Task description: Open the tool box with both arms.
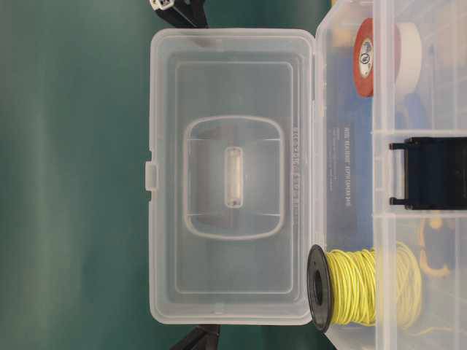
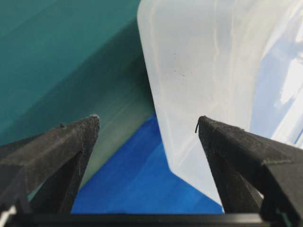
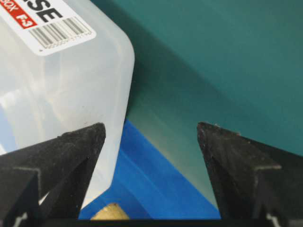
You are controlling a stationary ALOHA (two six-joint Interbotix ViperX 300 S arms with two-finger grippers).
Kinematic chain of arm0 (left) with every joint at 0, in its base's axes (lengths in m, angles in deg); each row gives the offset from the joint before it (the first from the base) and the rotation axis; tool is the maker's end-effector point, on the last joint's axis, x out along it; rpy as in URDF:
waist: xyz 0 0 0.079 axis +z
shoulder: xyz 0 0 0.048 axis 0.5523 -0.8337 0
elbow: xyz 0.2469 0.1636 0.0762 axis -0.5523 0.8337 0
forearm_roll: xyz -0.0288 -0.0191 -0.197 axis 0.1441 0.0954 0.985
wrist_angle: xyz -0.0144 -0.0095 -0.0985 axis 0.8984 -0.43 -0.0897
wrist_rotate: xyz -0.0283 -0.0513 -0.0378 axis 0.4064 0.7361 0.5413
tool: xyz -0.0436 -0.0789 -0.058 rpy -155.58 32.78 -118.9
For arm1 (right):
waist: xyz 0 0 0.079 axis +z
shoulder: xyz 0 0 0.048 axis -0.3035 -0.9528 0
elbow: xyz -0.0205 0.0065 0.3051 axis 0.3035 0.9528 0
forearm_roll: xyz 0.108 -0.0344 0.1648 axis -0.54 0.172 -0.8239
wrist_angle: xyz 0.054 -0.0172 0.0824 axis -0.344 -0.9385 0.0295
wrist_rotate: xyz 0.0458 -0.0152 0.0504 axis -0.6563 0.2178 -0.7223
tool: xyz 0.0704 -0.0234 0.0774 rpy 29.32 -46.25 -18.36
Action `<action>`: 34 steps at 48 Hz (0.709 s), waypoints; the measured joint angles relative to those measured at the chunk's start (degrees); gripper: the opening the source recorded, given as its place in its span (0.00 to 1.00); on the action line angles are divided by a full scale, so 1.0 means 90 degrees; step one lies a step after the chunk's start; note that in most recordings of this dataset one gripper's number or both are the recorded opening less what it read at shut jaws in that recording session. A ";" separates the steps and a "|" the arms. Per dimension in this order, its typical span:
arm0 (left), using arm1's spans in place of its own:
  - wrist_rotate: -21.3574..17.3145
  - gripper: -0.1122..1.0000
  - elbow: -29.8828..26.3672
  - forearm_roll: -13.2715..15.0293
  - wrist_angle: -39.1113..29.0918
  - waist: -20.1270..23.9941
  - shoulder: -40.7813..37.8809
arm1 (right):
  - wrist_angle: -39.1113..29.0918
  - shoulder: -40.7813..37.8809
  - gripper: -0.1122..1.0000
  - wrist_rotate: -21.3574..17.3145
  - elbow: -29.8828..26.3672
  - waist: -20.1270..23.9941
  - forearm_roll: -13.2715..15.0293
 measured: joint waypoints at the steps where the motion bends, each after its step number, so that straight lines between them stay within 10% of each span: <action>1: -0.0010 0.92 0.0000 0.0000 0.0000 0.0010 -0.0010 | 0.0000 -0.0020 0.85 0.0000 -0.0010 -0.0010 0.0000; 34: 0.0000 0.92 0.0264 -0.0020 -0.0254 0.0264 0.0303 | -0.0498 0.0469 0.85 0.0039 0.0313 -0.0117 0.0010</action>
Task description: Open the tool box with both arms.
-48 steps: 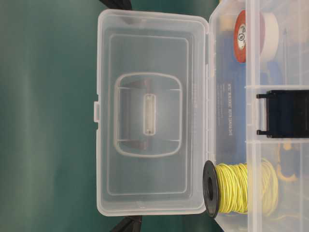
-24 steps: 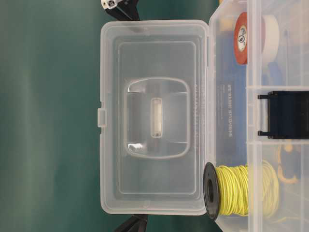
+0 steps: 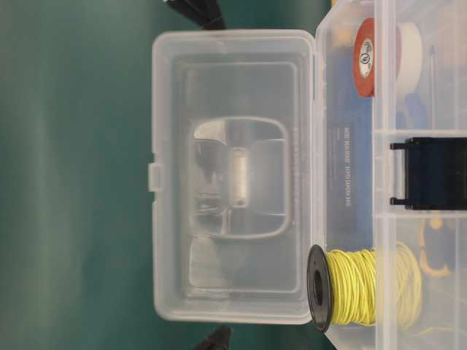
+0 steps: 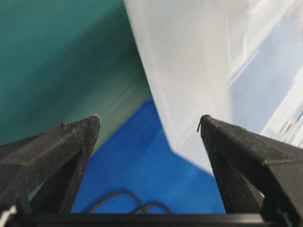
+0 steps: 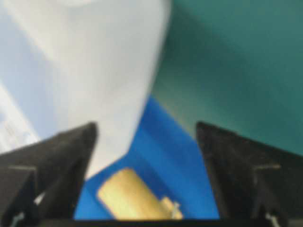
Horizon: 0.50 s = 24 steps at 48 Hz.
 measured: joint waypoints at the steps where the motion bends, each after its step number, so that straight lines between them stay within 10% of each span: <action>1: 0.0000 0.92 0.0039 0.0000 -0.0029 0.0010 0.0049 | -0.0039 0.0078 0.85 -0.0010 0.0049 -0.0039 0.0010; 24: 0.0049 0.92 0.0645 0.0000 -0.0439 0.0166 0.1260 | -0.0791 0.1299 0.85 -0.0059 0.0527 -0.0186 0.0010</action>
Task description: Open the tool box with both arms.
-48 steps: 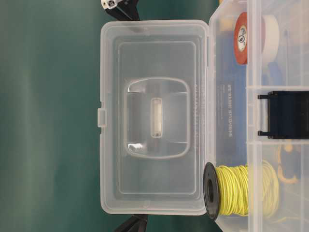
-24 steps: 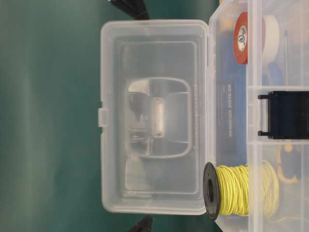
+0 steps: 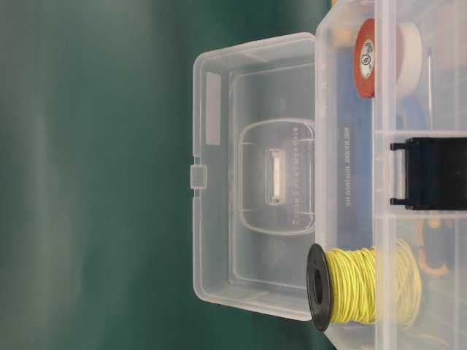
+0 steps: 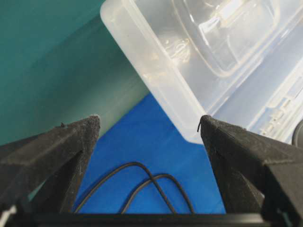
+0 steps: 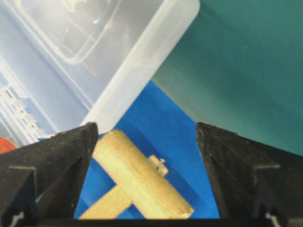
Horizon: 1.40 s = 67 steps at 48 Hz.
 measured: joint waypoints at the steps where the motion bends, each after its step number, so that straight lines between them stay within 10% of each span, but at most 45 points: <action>1: 0.0000 0.92 0.0000 0.0000 -0.0010 0.0000 0.0010 | 0.0000 0.0000 0.85 0.0000 0.0000 -0.0010 0.0000; 15: 0.0068 0.92 0.0049 0.0000 -0.0215 -0.0605 0.0146 | -0.0039 0.0000 0.85 -0.0020 0.0000 0.0410 -0.0098; 43: 0.0049 0.92 0.0234 0.0000 -0.0889 -0.3418 0.0771 | -0.0361 -0.0078 0.85 -0.0020 0.0020 0.3818 -0.0254; 67: 0.0039 0.92 0.0498 0.0000 -0.1592 -0.3447 0.1865 | -0.1270 0.0879 0.85 -0.0010 0.0137 0.3867 -0.0107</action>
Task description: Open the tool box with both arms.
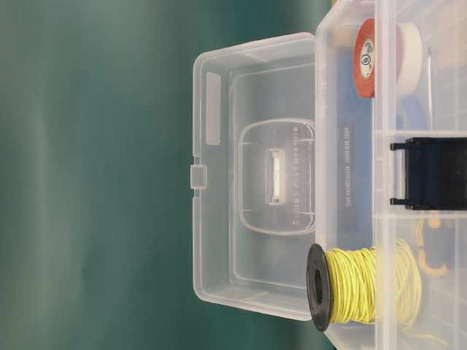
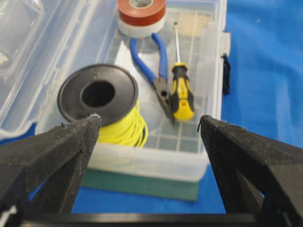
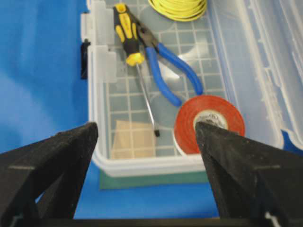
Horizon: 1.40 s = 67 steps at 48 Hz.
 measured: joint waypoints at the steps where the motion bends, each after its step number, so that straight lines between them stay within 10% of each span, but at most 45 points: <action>1: 0.0010 0.92 0.0029 0.0000 -0.0068 0.0000 0.0098 | -0.0068 0.0088 0.85 0.0000 0.0010 0.0000 0.0000; 22: 0.0039 0.90 0.0547 0.0010 -0.1133 -0.0195 0.1523 | -0.0723 0.1152 0.85 -0.0020 0.0645 0.0000 -0.0010; 67: 0.0254 0.90 0.0820 0.0029 -0.0986 -0.0713 0.1533 | -0.0625 0.1025 0.84 -0.0029 0.0693 0.0000 -0.0020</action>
